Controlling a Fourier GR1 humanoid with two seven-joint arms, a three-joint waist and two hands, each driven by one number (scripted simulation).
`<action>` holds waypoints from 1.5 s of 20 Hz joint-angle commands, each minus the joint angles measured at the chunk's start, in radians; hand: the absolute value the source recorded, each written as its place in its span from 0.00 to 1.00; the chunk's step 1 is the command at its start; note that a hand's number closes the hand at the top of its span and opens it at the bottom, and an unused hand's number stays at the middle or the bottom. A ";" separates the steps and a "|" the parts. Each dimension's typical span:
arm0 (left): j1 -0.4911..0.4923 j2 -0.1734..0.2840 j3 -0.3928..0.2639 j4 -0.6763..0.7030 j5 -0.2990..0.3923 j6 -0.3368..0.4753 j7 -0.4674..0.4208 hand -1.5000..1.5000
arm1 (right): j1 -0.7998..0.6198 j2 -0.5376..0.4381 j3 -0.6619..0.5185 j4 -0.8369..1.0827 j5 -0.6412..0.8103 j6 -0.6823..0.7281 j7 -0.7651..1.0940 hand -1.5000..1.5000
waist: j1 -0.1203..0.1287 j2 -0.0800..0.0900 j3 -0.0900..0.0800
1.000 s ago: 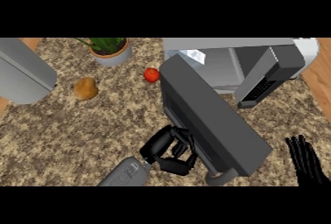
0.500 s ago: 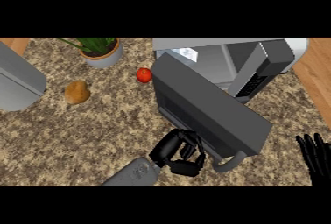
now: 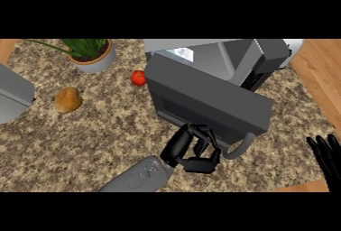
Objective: Pick up the milk, place it into the microwave and close the microwave
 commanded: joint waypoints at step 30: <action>-0.280 -0.007 0.120 0.108 0.459 0.349 -0.044 0.00 | -0.279 -0.272 -0.236 -0.110 0.156 -0.113 0.087 1.00 | -0.106 0.060 0.003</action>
